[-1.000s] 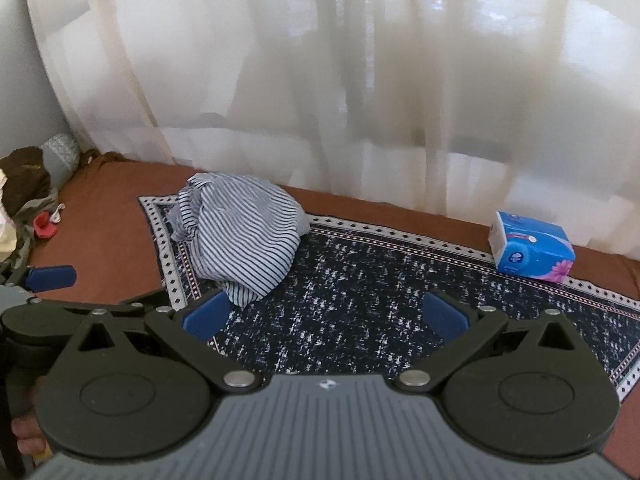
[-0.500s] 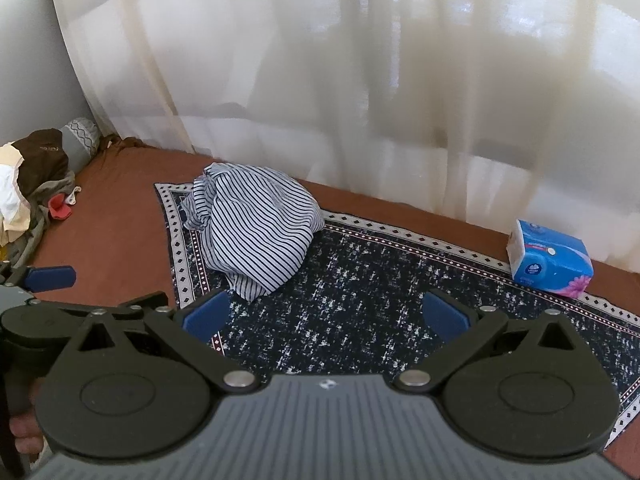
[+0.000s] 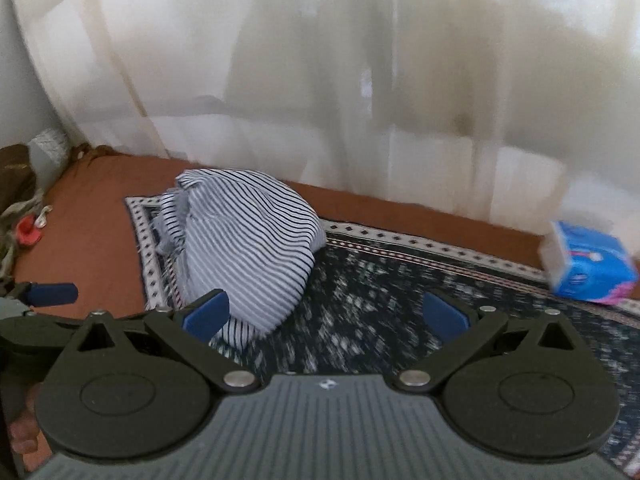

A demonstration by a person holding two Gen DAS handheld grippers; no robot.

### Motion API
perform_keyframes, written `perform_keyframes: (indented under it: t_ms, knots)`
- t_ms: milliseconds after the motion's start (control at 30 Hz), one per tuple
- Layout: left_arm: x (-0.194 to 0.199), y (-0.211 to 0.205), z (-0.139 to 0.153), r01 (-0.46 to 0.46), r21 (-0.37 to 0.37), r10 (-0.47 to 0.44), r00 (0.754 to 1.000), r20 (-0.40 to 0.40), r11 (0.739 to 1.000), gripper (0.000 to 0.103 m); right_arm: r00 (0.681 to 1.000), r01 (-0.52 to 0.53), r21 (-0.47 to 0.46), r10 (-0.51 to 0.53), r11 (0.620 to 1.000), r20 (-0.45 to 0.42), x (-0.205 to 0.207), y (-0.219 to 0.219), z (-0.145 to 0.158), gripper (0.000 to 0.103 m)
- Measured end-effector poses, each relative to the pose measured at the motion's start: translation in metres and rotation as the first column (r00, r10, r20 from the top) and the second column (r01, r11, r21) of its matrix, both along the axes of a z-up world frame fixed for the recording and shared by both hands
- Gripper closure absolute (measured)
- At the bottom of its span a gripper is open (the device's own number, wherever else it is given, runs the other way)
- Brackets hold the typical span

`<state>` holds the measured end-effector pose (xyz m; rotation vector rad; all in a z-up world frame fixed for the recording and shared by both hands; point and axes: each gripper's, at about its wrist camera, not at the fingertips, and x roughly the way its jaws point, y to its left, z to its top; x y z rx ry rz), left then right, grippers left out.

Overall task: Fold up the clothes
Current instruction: 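Grasp the striped shirt with the left gripper while the right gripper grasps it too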

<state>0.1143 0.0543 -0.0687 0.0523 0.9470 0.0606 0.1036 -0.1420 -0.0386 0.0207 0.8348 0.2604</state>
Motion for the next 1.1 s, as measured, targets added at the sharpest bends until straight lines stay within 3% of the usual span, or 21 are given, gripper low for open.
perform_keyframes:
  t_ms: [167,333,400,433,467,533,567,600,667,767,867,1100]
  knots:
    - [0.080,0.042,-0.041,0.012,-0.042,-0.013,1.000,-0.026,0.999,0.011,0.999,0.032,-0.004,-0.032,0.999,-0.017,0.065,0.031,-0.054,0.004]
    - [0.119,0.058,-0.069,0.030,-0.073,-0.036,0.996,-0.081,0.997,0.023,0.993,0.058,0.006,-0.057,0.998,-0.099,0.097,0.044,-0.088,0.014]
    - [0.129,0.057,-0.077,0.055,-0.081,-0.063,0.993,-0.100,0.995,0.035,0.991,0.066,-0.007,-0.067,0.998,-0.116,0.104,0.048,-0.096,0.018]
    - [0.133,0.057,-0.081,0.065,-0.097,-0.076,0.991,-0.114,0.993,0.056,0.989,0.069,-0.020,-0.071,0.997,-0.127,0.107,0.050,-0.100,0.020]
    - [0.135,0.060,-0.084,0.076,-0.139,-0.093,0.988,-0.119,0.987,0.079,0.988,0.068,-0.026,-0.071,0.997,-0.139,0.108,0.050,-0.104,0.025]
    - [0.134,0.064,-0.085,0.062,-0.220,-0.087,0.991,-0.103,0.973,0.098,0.982,0.047,0.010,-0.045,0.999,-0.184,0.112,0.050,-0.110,0.052]
    - [0.133,0.065,-0.083,0.057,-0.225,-0.082,0.991,-0.102,0.973,0.103,0.978,0.035,0.042,-0.026,0.998,-0.208,0.113,0.050,-0.112,0.083]
    - [0.132,0.064,-0.081,0.053,-0.228,-0.078,0.992,-0.098,0.972,0.103,0.974,0.033,0.085,-0.012,0.996,-0.228,0.113,0.048,-0.113,0.102]
    - [0.122,0.059,-0.066,0.070,-0.202,-0.086,0.994,-0.069,0.977,0.103,0.966,0.030,0.163,0.013,0.986,-0.257,0.111,0.044,-0.112,0.102]
    - [0.099,0.048,-0.025,0.122,-0.202,-0.123,0.992,0.007,0.972,0.103,0.983,0.017,0.196,0.020,0.981,-0.185,0.091,0.038,-0.082,0.102]
    - [0.064,0.031,0.026,0.173,-0.218,-0.155,0.983,0.097,0.961,0.103,0.997,-0.019,0.249,0.038,0.968,-0.072,0.057,0.015,-0.028,0.102]
    - [-0.067,-0.020,0.119,0.301,-0.367,-0.236,0.948,0.213,0.880,0.103,0.977,-0.118,0.241,0.069,0.963,0.204,-0.079,-0.083,0.105,0.103]
